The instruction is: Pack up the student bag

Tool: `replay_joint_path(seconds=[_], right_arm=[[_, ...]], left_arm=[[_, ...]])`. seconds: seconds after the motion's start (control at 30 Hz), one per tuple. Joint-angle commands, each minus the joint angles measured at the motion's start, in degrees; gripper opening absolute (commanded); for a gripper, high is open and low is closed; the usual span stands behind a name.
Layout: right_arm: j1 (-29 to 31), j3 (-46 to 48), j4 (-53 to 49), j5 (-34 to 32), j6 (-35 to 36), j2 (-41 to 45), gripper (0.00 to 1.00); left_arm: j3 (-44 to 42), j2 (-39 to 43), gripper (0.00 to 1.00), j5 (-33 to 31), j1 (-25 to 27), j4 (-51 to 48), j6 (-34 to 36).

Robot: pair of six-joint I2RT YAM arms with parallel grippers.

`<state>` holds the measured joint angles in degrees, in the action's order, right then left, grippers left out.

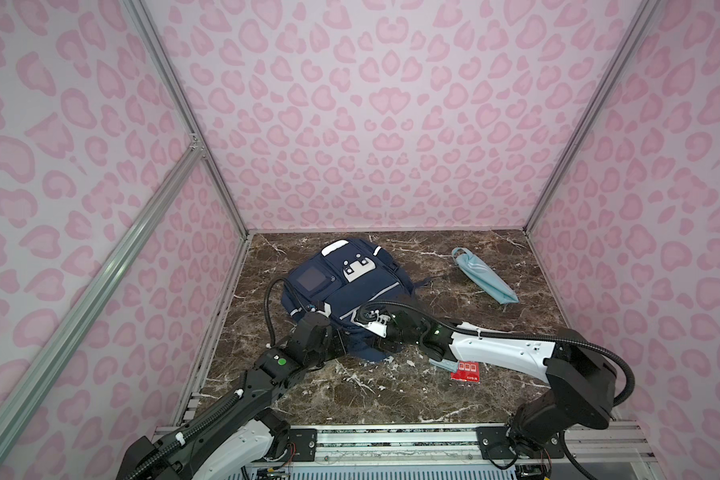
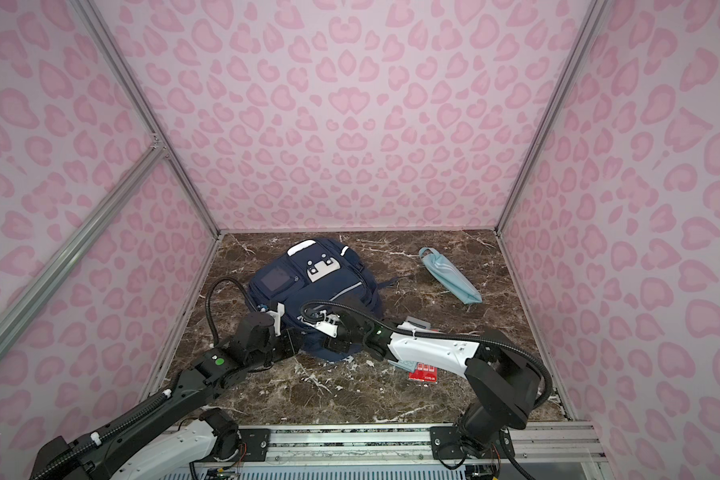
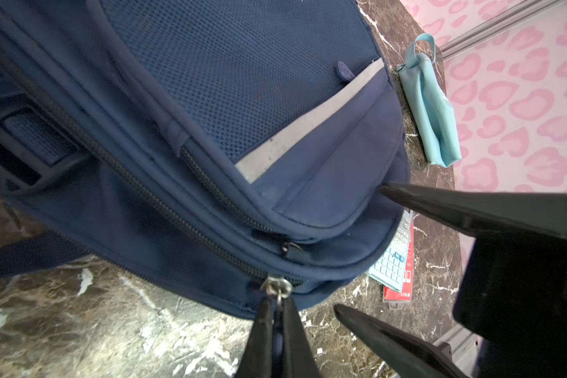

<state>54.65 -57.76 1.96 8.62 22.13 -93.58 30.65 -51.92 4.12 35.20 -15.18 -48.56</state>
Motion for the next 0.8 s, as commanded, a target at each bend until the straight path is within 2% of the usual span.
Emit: replay_joint_path(seconds=[0.0, 0.03, 0.1, 0.2, 0.4, 0.53, 0.63, 0.77], right_arm=[[0.70, -2.41, 0.69, -3.93, -1.64, -3.69, 0.45], [1.19, -2.88, 0.34, -6.93, -1.53, -4.45, 0.32], [1.67, -1.66, 1.65, -10.04, -0.70, -4.05, 0.15], [0.69, 0.14, 1.65, -6.71, 0.38, -2.35, 0.00], [-1.74, 0.99, -2.81, -1.09, 4.33, -1.08, 0.00], [-4.73, 1.92, -3.31, 1.59, 4.15, 0.59, 0.00], [-7.01, 3.95, -1.58, 3.46, 3.47, 2.70, 0.00], [-7.29, 3.48, -1.81, 4.02, 3.29, 2.48, 0.00]], left_arm=[[0.41, -0.16, 0.03, -0.27, -0.07, 1.46, 0.01], [0.12, -0.50, 0.03, -0.49, -0.06, 1.55, -0.05], [-0.74, -1.37, 0.03, -1.70, -0.13, 1.50, 0.25], [-1.49, -2.09, 0.03, -4.95, -2.21, -0.22, 1.72], [-1.86, -0.91, 0.03, -8.71, -13.40, -1.01, 6.54], [-2.07, -3.06, 0.03, -11.57, -18.34, 1.12, 8.43], [-2.95, -4.83, 0.03, -9.86, -20.17, 3.71, 8.95], [-5.21, -3.64, 0.03, -3.36, -19.41, 9.01, 9.91]])
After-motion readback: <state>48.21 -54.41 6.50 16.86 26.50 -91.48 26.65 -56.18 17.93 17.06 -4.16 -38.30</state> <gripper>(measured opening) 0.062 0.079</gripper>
